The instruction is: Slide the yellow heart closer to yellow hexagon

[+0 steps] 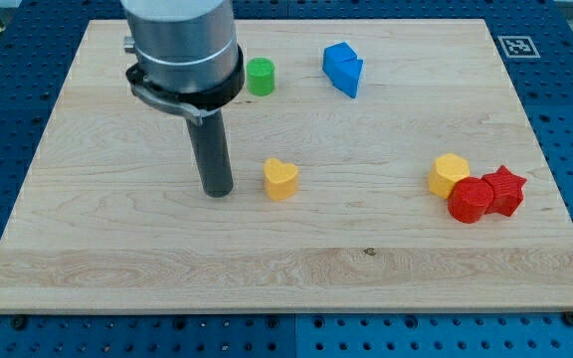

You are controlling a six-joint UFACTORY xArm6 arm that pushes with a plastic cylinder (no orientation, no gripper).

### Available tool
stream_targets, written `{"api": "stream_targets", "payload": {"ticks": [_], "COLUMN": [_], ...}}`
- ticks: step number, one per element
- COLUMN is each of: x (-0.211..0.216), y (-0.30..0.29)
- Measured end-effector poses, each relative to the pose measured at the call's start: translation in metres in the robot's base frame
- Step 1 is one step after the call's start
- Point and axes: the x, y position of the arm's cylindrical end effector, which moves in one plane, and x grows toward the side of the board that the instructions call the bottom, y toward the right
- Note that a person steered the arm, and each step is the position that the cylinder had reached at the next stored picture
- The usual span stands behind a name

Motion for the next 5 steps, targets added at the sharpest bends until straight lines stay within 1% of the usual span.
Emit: {"api": "stream_targets", "payload": {"ticks": [3, 4, 5], "x": [-0.001, -0.001, -0.004], "y": [0.109, 0.105, 0.072]}}
